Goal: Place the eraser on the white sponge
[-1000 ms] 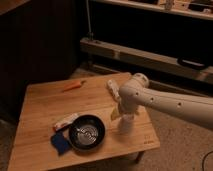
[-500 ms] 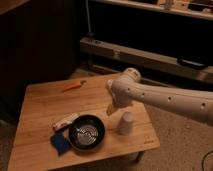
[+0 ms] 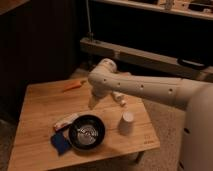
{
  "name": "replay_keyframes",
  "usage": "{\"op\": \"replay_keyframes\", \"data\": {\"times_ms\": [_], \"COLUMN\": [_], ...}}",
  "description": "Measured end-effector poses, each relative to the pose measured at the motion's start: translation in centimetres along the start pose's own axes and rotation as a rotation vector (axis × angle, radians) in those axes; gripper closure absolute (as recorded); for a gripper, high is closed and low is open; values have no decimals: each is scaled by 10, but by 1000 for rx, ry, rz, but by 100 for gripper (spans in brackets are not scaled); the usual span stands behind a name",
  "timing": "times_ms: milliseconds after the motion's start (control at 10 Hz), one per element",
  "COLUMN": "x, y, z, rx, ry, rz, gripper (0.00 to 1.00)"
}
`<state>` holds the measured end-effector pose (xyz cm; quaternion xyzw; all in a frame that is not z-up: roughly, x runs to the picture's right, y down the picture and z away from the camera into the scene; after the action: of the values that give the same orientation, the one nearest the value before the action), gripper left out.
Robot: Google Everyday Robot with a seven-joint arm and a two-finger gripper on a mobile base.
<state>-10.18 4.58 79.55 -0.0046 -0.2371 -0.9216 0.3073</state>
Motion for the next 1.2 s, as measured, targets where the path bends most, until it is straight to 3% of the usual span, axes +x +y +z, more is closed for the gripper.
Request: {"op": "replay_keyframes", "data": {"times_ms": [200, 300, 700, 1200], "x": [25, 37, 33, 34], "y": [-30, -65, -127, -154], "z": [8, 16, 42, 58], "rx": [27, 53, 127, 203], "ry": [9, 16, 42, 92], "rz": [-110, -209, -433, -576], "gripper": [20, 20, 20, 20]}}
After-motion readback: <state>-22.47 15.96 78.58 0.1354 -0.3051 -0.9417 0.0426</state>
